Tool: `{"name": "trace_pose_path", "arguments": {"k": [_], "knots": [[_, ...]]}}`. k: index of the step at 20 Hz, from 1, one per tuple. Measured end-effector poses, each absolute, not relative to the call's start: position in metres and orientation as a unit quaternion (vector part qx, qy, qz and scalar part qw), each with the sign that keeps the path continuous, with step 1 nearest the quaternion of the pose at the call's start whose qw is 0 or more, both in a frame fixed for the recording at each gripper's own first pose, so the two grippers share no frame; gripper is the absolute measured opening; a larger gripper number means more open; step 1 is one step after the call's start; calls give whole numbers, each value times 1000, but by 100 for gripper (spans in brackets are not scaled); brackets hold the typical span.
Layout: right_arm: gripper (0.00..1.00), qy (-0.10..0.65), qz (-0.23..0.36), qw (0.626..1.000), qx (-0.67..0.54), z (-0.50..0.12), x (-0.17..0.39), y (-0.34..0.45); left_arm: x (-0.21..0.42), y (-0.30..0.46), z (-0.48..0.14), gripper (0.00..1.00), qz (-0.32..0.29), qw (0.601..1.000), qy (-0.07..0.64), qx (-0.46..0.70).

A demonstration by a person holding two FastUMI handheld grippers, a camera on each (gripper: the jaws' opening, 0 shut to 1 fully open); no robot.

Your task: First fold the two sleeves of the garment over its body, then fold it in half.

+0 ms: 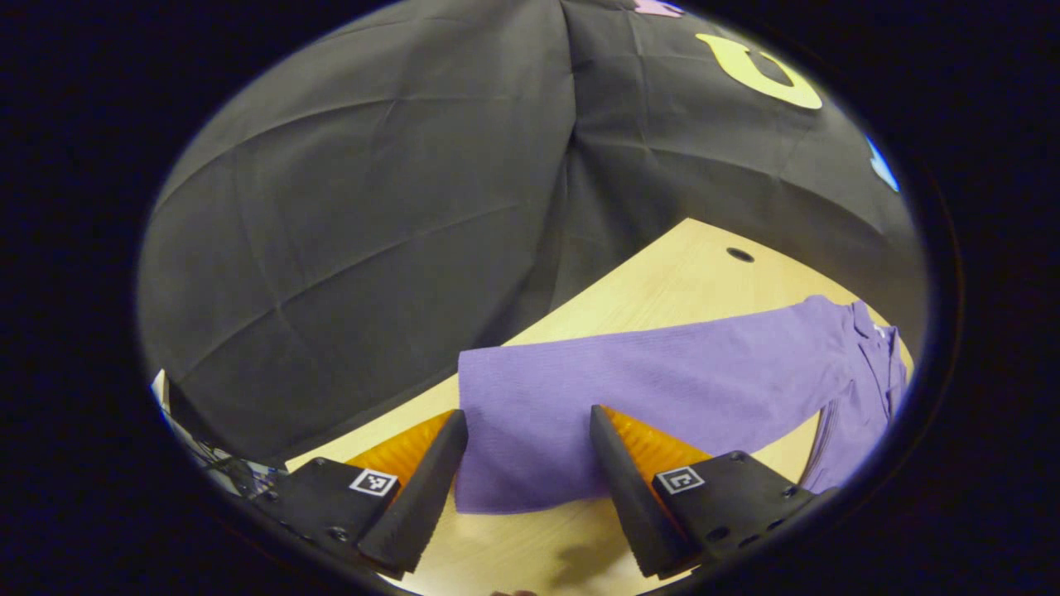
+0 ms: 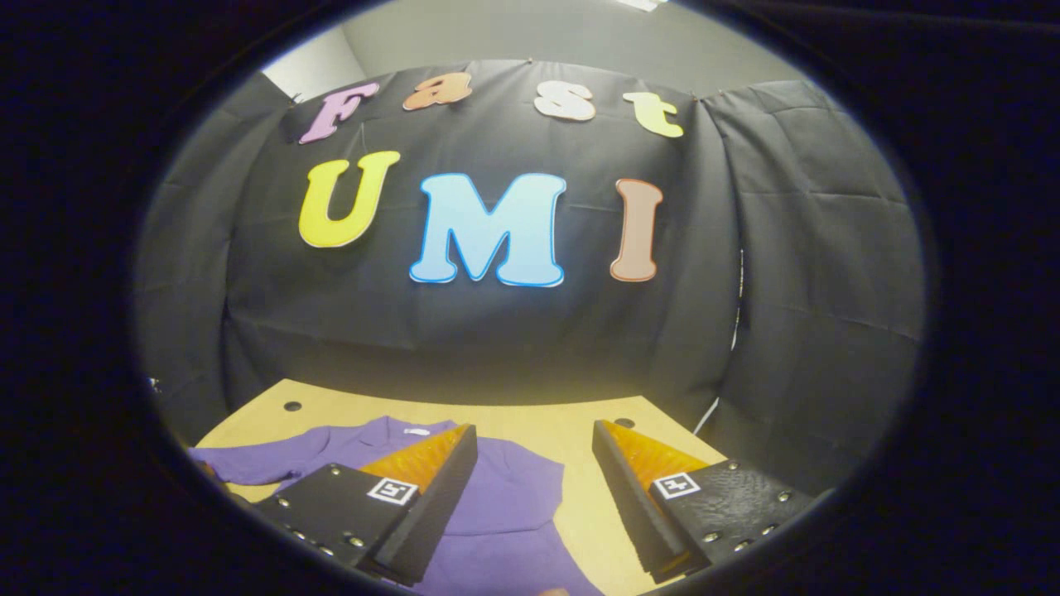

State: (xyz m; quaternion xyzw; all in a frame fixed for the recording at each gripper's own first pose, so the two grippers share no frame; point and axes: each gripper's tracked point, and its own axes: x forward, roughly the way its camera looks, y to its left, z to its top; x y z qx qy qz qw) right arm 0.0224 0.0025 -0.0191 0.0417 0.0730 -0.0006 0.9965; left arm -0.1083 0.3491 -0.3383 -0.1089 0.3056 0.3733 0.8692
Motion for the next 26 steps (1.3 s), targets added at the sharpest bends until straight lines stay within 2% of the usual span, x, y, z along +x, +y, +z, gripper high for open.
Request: {"name": "trace_pose_path", "arguments": {"k": [2,3,7,8,9,19,26], "knots": [[84,76,-10,997,30,-20,15,-2,-97,342,-329,86,361,876,303,-104],[88,75,-11,997,26,-19,13,-4,-88,337,-326,71,352,880,303,-100],[88,86,-24,995,42,-24,4,-17,-59,320,-339,13,317,890,318,-78],[84,88,-30,995,43,-26,2,-21,-62,317,-333,13,311,892,317,-79],[88,88,-34,995,42,-26,0,-25,-58,312,-331,7,297,896,317,-89],[88,91,-40,994,40,-36,-6,-42,-22,260,-229,7,234,940,235,-83],[88,101,-20,994,47,-47,0,-36,20,192,-193,7,167,963,188,-100]]}}
